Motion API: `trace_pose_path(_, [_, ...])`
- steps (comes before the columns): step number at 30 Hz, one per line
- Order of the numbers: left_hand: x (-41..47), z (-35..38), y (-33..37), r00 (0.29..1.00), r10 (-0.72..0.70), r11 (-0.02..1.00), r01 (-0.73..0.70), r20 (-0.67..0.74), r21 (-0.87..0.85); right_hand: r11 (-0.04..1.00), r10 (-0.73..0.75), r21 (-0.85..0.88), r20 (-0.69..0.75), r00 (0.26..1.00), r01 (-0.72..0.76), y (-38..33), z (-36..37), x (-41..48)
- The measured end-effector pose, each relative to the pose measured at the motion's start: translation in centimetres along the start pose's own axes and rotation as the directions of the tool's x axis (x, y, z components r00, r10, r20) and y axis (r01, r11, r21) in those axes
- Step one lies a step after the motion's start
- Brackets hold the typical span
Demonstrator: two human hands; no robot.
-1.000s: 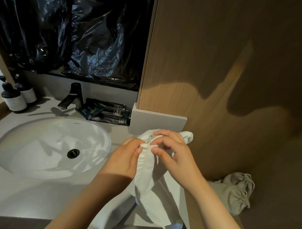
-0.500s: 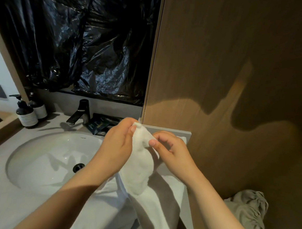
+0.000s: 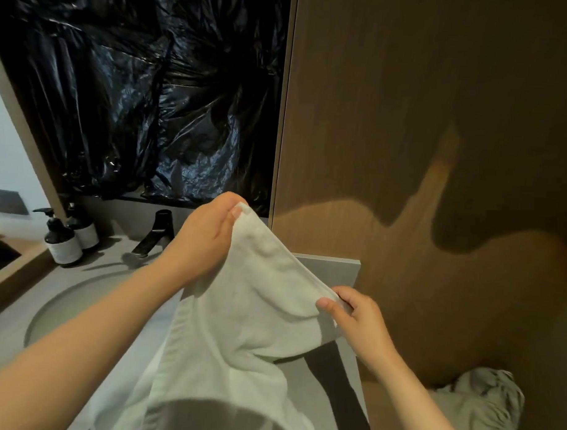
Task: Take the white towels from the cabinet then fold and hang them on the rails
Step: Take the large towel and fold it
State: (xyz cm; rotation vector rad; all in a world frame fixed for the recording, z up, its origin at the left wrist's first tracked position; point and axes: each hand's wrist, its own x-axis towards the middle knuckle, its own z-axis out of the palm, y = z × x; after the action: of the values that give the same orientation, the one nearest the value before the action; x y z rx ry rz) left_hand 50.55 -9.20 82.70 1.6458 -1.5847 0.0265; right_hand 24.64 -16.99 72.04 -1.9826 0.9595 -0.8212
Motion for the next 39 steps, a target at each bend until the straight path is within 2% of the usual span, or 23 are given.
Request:
trace_pose_path(6, [1.6,0.4,-1.0,0.999,-0.032,0.999,0.033,-0.042,0.018,0.998,0.036,-0.053,0.013,0.999,-0.035,1.3,-1.3,-1.3])
trace_pose_path(10, [2.8,0.9,-1.1,0.994,-0.087,0.996,0.089,-0.070,0.026,0.972,0.024,-0.233,0.062,0.998,-0.009,2.2,-2.5,-1.6])
trace_pose_path(13, [3.9,0.6,-1.3,0.982,-0.146,0.989,0.149,-0.119,0.023,0.969,-0.074,-0.235,0.006,0.997,0.073,1.4,-3.9,-1.6])
trace_pose_path(16, [4.9,0.2,-1.2,0.967,-0.202,0.979,0.203,-0.154,-0.004,0.945,-0.260,-0.231,-0.104,0.960,0.231,-0.5,-5.5,-1.2])
trace_pose_path(18, [5.0,0.4,-1.1,0.963,-0.213,0.977,0.214,-0.163,-0.014,0.889,-0.344,-0.354,-0.093,0.934,0.292,-1.3,-6.7,-1.0])
trace_pose_path(20, [4.8,0.8,-1.1,0.964,-0.214,0.977,0.214,-0.156,-0.015,0.746,-0.396,-0.581,0.005,0.918,0.325,-1.4,-8.3,-0.8])
trace_pose_path(22, [4.4,1.0,-1.1,0.966,-0.210,0.978,0.209,-0.153,-0.024,0.622,-0.370,-0.718,0.083,0.925,0.313,-1.7,-10.1,-0.5])
trace_pose_path(26, [4.7,0.5,-0.1,0.964,-0.176,0.984,0.171,-0.200,-0.043,0.655,-0.277,-0.723,0.040,0.960,0.219,-3.6,-12.7,-0.1])
trace_pose_path(30, [5.8,-0.3,0.6,0.949,-0.201,0.979,0.189,-0.243,-0.072,0.788,-0.237,-0.598,-0.071,0.969,0.149,-5.2,-13.3,-0.6])
trace_pose_path(33, [5.7,0.1,0.2,0.950,-0.228,0.973,0.217,-0.213,-0.074,0.765,-0.301,-0.612,-0.063,0.952,0.201,-5.2,-12.6,-1.6])
trace_pose_path(36, [4.8,0.8,-0.5,0.950,-0.258,0.966,0.247,-0.178,-0.081,0.699,-0.457,-0.644,-0.069,0.887,0.310,-4.2,-11.1,-2.5])
trace_pose_path(39, [4.6,1.2,-0.7,0.941,-0.299,0.954,0.292,-0.157,-0.065,0.694,-0.519,-0.623,-0.084,0.851,0.362,-3.1,-10.5,-2.8])
